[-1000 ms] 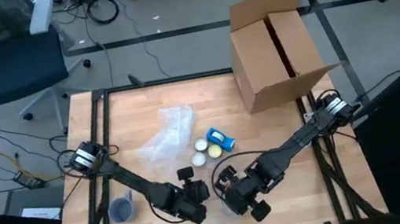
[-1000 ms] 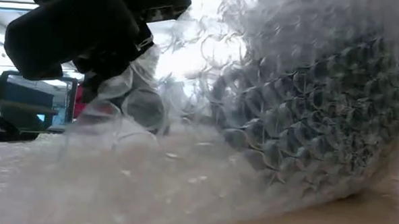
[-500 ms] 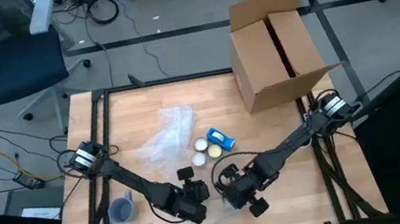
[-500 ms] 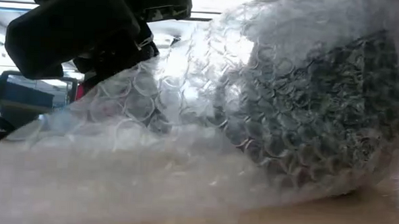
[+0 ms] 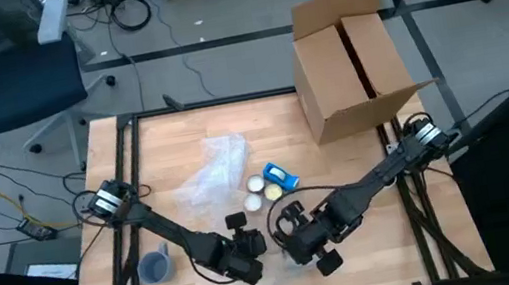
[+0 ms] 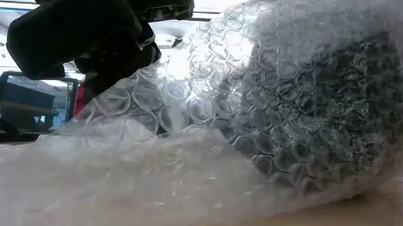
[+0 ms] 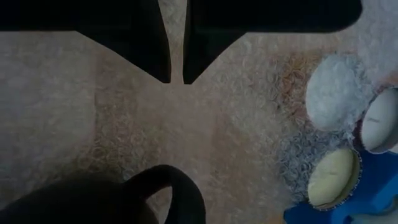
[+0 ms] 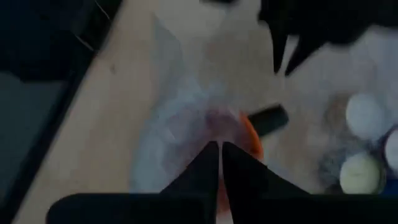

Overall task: Wrap mug
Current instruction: Wrap the black mug with the transparent bubble wrap

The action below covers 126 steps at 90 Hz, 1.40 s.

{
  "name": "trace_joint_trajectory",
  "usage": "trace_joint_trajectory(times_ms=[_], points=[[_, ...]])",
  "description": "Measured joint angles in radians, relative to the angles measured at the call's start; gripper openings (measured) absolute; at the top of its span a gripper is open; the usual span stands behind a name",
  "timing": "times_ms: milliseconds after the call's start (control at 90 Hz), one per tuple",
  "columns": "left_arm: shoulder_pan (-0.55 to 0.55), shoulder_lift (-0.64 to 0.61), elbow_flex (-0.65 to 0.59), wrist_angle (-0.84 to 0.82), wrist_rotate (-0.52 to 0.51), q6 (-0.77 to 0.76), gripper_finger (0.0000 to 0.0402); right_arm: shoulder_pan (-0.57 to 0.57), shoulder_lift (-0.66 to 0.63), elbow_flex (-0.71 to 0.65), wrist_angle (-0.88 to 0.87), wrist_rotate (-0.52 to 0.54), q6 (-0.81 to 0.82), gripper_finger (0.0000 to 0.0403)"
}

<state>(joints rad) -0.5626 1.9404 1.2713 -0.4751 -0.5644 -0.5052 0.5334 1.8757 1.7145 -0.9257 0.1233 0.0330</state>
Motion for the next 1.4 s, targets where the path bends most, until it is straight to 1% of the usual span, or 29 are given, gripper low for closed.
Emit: trace_joint_trajectory(times_ms=[122, 278, 433, 511, 622, 789, 878, 956, 1111, 1189, 1300, 1400], points=[[0.000, 0.000, 0.000, 0.000, 0.000, 0.000, 0.0029, 0.009, 0.004, -0.007, 0.023, -0.018, 0.000, 0.0000], [0.000, 0.000, 0.000, 0.000, 0.000, 0.000, 0.0029, 0.002, 0.005, -0.093, 0.071, -0.026, 0.027, 0.0000], [0.000, 0.000, 0.000, 0.001, -0.001, 0.000, 0.0029, -0.018, 0.005, -0.223, 0.262, -0.141, 0.028, 0.0000], [0.000, 0.000, 0.000, 0.001, -0.002, 0.001, 0.0029, -0.029, 0.003, -0.268, 0.318, -0.172, 0.028, 0.0000], [0.000, 0.000, 0.000, 0.003, -0.003, 0.001, 0.0029, -0.045, 0.002, -0.319, 0.327, -0.179, 0.030, 0.0000], [0.000, 0.000, 0.000, 0.003, -0.003, 0.001, 0.0029, -0.065, 0.001, -0.331, 0.323, -0.179, 0.030, 0.0000], [0.000, 0.000, 0.000, 0.002, -0.003, 0.001, 0.0029, -0.069, 0.002, -0.318, 0.308, -0.176, 0.027, 0.0000], [0.000, -0.001, 0.000, 0.002, -0.003, 0.002, 0.0029, -0.068, 0.003, -0.281, 0.273, -0.169, 0.026, 0.0000], [0.000, -0.001, 0.000, 0.002, -0.003, 0.002, 0.0029, -0.066, 0.004, -0.154, 0.180, -0.157, 0.025, 0.0000], [0.000, -0.001, 0.000, 0.002, -0.003, 0.002, 0.0029, -0.060, 0.004, -0.088, 0.125, -0.120, 0.025, 0.0000], [0.000, -0.001, 0.000, 0.002, -0.003, 0.003, 0.0029, -0.054, 0.004, -0.011, 0.059, -0.039, 0.031, 0.0000], [0.000, -0.001, 0.000, 0.002, -0.003, 0.003, 0.0029, -0.056, 0.004, 0.028, 0.037, -0.002, 0.145, 0.0000]])
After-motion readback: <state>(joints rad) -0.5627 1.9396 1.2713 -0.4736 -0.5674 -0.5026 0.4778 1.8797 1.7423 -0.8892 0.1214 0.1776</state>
